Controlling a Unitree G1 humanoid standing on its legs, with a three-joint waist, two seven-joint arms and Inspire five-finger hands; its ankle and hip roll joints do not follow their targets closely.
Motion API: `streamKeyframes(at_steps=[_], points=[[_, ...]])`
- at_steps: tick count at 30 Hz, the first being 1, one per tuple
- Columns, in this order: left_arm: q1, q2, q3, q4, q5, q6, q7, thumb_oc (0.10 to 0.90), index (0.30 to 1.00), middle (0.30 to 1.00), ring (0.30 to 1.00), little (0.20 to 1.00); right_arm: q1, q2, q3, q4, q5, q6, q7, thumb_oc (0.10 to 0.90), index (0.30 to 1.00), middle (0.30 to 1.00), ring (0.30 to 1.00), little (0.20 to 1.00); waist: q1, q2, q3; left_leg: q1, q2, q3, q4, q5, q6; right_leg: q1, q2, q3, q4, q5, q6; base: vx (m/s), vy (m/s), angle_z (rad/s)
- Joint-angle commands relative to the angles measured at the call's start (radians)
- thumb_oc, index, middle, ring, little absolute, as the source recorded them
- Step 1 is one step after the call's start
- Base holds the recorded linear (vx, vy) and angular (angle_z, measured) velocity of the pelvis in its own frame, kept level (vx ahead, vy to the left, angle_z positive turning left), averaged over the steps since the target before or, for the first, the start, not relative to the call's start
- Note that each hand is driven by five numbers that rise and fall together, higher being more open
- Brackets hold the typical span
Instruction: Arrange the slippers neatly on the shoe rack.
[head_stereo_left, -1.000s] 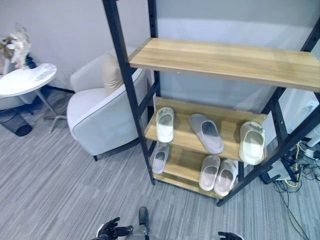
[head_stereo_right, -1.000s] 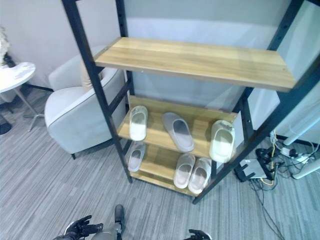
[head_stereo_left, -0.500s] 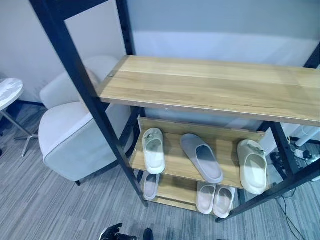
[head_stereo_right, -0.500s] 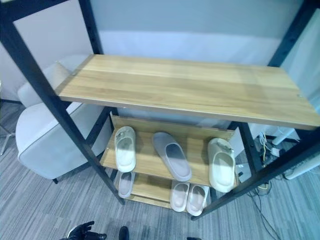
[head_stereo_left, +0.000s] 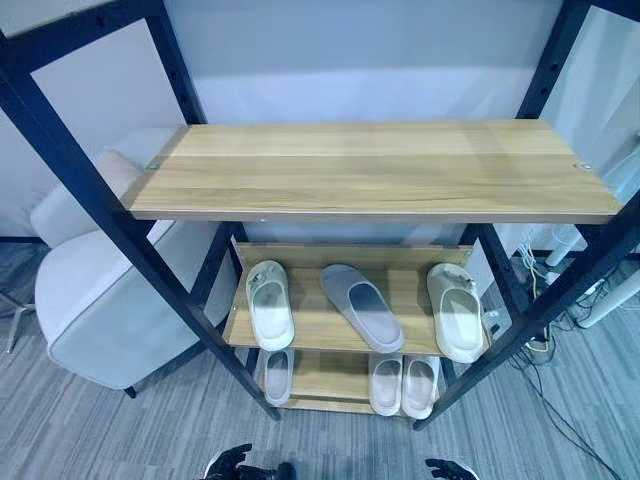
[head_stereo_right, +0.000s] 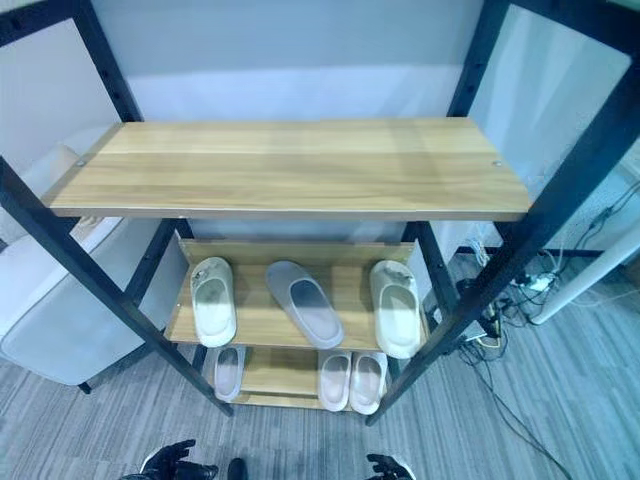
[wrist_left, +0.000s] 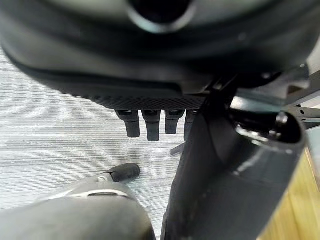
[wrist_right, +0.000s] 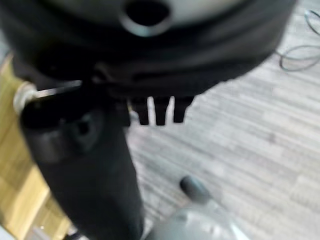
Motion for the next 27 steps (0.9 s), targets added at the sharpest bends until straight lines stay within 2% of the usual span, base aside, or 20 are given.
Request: streamKeyframes(at_steps=[1,2,3,8,9,10,11,13,14,21,27], points=[[-0.042,-0.013,-0.024,0.05,0.012,-0.022,0.02,0.8,0.9,0.9,0.9,0.9,-0.069,-0.011,0.036,-0.094,-0.048,-0.047,-0.029,0.8,0.9,0.9,0.9,0.9,0.019,-0.051,0.029,0.031,-0.067,-0.077,0.1,-0.222,0.009,-0.043,-0.055,0.056,0.001,0.059,0.093,-0.01,0.148,-0.09],[-0.03,-0.021,-0.025,0.051,0.014,-0.021,0.021,0.8,0.9,0.9,0.9,0.9,-0.08,-0.016,0.053,-0.133,-0.072,-0.049,-0.029,0.8,0.9,0.9,0.9,0.9,0.009,-0.041,0.026,0.055,-0.036,-0.068,0.069,-0.224,0.017,-0.056,-0.054,0.059,0.021,0.044,0.095,0.04,0.167,-0.3],[-0.03,-0.023,-0.026,0.058,0.023,-0.017,0.023,0.8,0.9,0.9,0.9,0.9,-0.092,-0.016,0.055,-0.142,-0.07,-0.054,-0.029,0.8,0.9,0.9,0.9,0.9,0.008,-0.038,0.023,0.062,-0.029,-0.062,0.047,-0.219,0.02,-0.061,-0.054,0.061,0.032,0.04,0.096,0.04,0.13,-0.33],[-0.036,-0.006,-0.034,0.069,0.052,-0.013,0.018,0.8,0.9,0.9,0.9,0.9,-0.11,-0.004,0.057,-0.192,-0.004,-0.068,-0.006,0.8,0.9,0.9,0.9,0.9,0.008,-0.045,0.021,0.059,-0.043,-0.046,0.058,-0.231,0.031,-0.061,-0.075,0.073,0.04,0.048,0.107,0.06,0.109,0.03],[-0.045,0.005,-0.061,0.067,0.041,-0.013,0.022,0.8,0.9,0.9,0.9,0.9,-0.268,0.077,0.11,-0.216,0.024,-0.03,-0.032,0.8,0.9,0.9,0.9,0.9,0.031,-0.05,0.018,0.066,-0.05,-0.04,0.06,-0.24,0.04,-0.049,-0.083,0.078,0.032,0.053,0.111,0.09,0.135,-0.03],[-0.052,0.01,-0.042,0.04,0.042,-0.012,0.026,0.8,0.9,0.9,0.9,0.9,-0.125,0.041,0.119,-0.404,0.031,-0.049,0.024,0.8,0.9,0.9,0.9,0.9,0.023,-0.05,0.02,0.062,-0.054,-0.038,0.057,-0.238,0.043,-0.059,-0.089,0.083,0.034,0.058,0.119,0.05,0.135,-0.23],[-0.046,0.021,-0.013,0.028,0.023,-0.017,0.028,0.8,0.9,0.9,0.9,0.9,-0.036,0.009,0.107,-0.461,0.058,-0.073,0.052,0.8,0.9,0.9,0.9,0.9,0.01,-0.052,0.025,0.066,-0.056,-0.028,0.051,-0.238,0.046,-0.063,-0.091,0.094,0.033,0.063,0.124,-0.06,0.105,-0.11],[-0.037,0.031,-0.008,0.018,0.021,-0.026,0.03,0.8,0.9,0.9,0.9,0.9,0.015,-0.019,0.094,-0.526,0.064,-0.097,0.06,0.8,0.9,0.9,0.9,0.9,0.0,-0.053,0.032,0.066,-0.058,-0.016,0.046,-0.238,0.049,-0.077,-0.094,0.107,0.037,0.07,0.128,-0.08,0.085,-0.02],[-0.03,0.046,-0.009,0.001,0.054,-0.037,0.041,0.8,0.9,0.9,0.9,0.9,0.077,-0.058,0.102,-0.641,0.035,-0.124,0.068,0.8,0.9,0.9,0.9,0.9,-0.013,-0.055,0.044,0.063,-0.059,-0.002,0.037,-0.236,0.054,-0.099,-0.098,0.121,0.044,0.08,0.138,-0.06,0.059,-0.3],[-0.022,0.041,-0.029,0.003,0.1,-0.048,0.043,0.8,0.9,0.9,0.9,0.9,0.103,-0.042,0.149,-0.685,0.052,-0.134,0.128,0.8,0.9,0.9,0.9,0.9,-0.011,-0.051,0.041,0.073,-0.077,0.009,0.018,-0.239,0.067,-0.109,-0.113,0.133,0.04,0.096,0.153,-0.02,0.087,-0.15],[-0.009,0.026,-0.044,0.013,0.121,-0.046,0.035,0.8,0.9,0.9,0.9,0.9,0.095,-0.078,0.227,-0.844,0.08,-0.145,0.191,0.8,0.9,0.9,0.9,0.9,0.001,-0.053,0.033,0.095,-0.088,0.005,-0.023,-0.229,0.072,-0.102,-0.117,0.122,0.033,0.102,0.164,-0.01,0.038,-0.01]])
